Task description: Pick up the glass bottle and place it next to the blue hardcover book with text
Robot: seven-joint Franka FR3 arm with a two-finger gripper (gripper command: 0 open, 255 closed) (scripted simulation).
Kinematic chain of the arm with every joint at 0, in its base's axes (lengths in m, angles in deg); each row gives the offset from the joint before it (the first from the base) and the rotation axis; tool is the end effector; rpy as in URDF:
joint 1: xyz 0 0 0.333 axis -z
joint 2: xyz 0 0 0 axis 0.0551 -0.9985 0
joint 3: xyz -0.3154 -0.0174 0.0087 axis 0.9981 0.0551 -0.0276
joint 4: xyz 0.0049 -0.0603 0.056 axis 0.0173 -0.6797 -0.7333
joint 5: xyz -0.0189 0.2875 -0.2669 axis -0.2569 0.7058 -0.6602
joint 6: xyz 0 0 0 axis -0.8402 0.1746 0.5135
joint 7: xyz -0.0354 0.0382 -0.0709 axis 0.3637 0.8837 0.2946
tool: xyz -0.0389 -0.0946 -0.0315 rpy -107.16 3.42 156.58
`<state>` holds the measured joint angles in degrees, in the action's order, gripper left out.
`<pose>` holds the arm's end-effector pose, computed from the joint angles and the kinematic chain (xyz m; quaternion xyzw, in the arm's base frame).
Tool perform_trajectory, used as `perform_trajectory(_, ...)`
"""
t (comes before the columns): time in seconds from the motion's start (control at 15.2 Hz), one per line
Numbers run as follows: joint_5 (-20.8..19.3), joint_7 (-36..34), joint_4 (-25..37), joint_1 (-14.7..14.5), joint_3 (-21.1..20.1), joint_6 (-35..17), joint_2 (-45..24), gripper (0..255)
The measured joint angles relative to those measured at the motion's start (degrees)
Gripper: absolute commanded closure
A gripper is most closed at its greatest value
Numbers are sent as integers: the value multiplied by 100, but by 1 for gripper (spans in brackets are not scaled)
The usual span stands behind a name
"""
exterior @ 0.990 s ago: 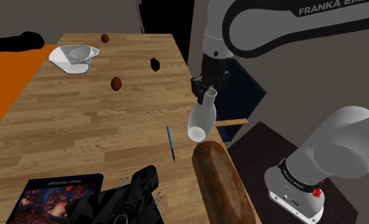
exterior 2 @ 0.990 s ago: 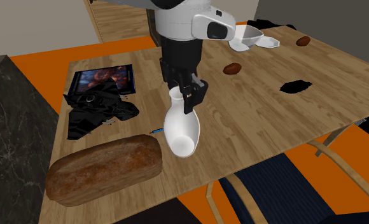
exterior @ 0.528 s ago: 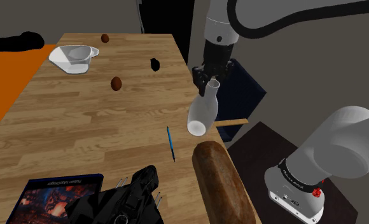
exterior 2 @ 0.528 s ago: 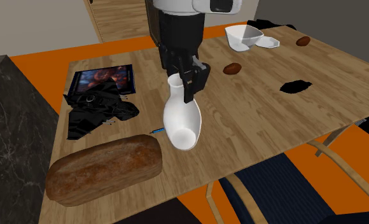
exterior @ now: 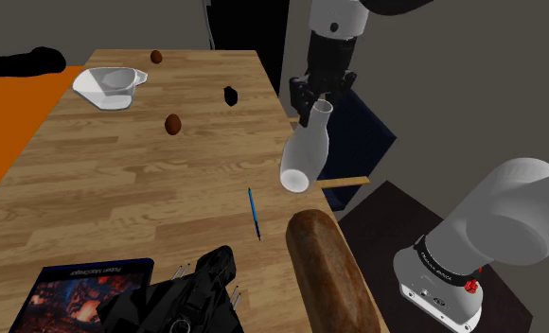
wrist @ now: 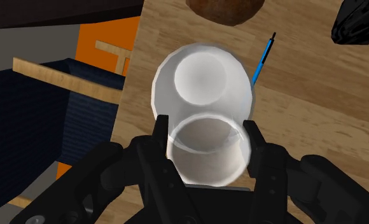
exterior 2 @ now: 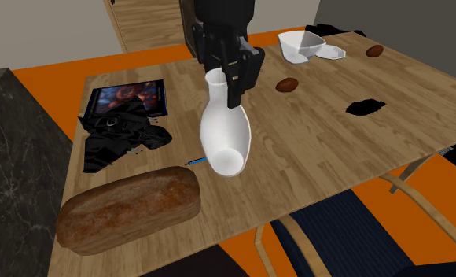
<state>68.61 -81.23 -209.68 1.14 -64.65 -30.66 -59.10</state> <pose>0.3693 0.1614 0.5314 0.9944 -0.1046 -0.0166 0.0010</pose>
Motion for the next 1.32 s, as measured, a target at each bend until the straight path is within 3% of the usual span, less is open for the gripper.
perform_trajectory(1.32,-132,-83,1704,73,121,1491,-218,255)
